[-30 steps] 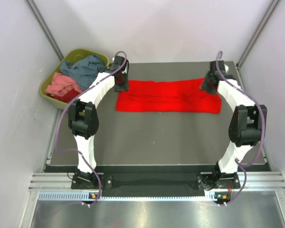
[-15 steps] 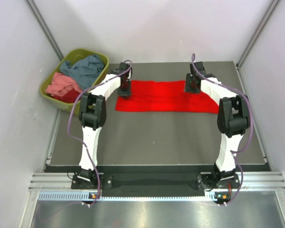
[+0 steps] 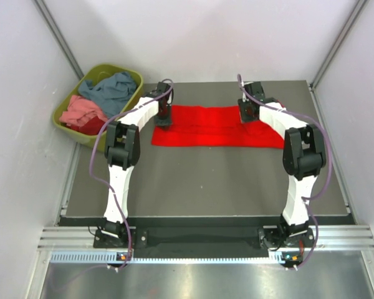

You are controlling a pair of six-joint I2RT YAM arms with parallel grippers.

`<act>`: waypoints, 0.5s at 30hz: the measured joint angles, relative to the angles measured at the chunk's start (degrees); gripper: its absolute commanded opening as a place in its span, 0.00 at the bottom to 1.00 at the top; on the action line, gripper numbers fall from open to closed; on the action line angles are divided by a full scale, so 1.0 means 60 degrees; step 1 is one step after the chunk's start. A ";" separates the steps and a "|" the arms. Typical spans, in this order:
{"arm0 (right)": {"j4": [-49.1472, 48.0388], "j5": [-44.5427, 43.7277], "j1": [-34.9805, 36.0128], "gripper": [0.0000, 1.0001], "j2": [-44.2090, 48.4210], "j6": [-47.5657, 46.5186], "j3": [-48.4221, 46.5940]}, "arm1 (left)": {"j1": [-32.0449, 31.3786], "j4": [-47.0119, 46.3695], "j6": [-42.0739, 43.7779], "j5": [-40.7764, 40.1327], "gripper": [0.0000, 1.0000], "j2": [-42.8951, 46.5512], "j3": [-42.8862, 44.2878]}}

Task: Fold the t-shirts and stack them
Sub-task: Fold the tshirt

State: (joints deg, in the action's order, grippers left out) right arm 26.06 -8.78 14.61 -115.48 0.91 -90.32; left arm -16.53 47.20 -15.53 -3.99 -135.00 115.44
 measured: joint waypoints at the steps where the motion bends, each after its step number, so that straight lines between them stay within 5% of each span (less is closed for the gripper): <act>1: -0.0007 0.0004 0.0015 0.40 -0.0076 -0.0120 -0.0004 | 0.0000 0.0004 -0.0022 -0.0011 0.24 -0.0007 0.0011; 11: 0.0215 -0.0455 0.0299 0.36 -0.0987 -0.0732 -0.0251 | 0.0000 -0.0015 -0.0208 -0.0127 0.25 -0.0007 0.0026; 15: 0.0222 -0.1213 0.0415 0.00 -0.1104 -0.0831 -0.0412 | 0.0000 -0.0040 -0.0222 -0.0277 0.25 -0.0047 0.0076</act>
State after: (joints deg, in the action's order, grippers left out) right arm 27.40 -16.05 17.10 -122.10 -4.08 -92.79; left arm -16.53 46.96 -16.86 -5.65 -135.28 115.90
